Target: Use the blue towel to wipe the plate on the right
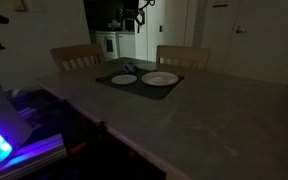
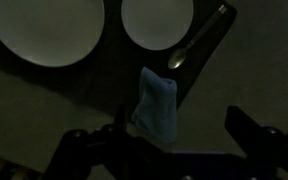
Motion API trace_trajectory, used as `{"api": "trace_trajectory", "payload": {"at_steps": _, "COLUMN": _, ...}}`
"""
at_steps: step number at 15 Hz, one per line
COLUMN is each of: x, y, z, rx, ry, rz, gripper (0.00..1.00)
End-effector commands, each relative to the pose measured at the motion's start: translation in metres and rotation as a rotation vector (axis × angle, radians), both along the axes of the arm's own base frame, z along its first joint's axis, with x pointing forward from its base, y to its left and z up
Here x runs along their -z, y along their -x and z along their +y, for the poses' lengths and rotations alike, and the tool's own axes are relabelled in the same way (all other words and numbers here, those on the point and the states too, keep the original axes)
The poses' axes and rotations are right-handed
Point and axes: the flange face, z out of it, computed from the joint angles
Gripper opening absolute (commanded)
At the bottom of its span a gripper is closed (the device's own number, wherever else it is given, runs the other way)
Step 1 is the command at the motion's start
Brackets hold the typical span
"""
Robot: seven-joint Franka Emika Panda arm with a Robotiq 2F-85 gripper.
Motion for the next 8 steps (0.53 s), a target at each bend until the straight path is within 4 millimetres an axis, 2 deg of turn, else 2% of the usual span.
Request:
{"api": "trace_trajectory", "payload": {"at_steps": 1, "x": 0.019, "y": -0.005, "z": 0.017, "rx": 0.022, "ry": 0.053, "rz": 0.026, "gripper": 1.0}}
{"api": "trace_trajectory", "payload": {"at_steps": 8, "x": 0.062, "y": -0.021, "z": 0.035, "rx": 0.048, "ry": 0.042, "rz": -0.023, "gripper": 1.0}}
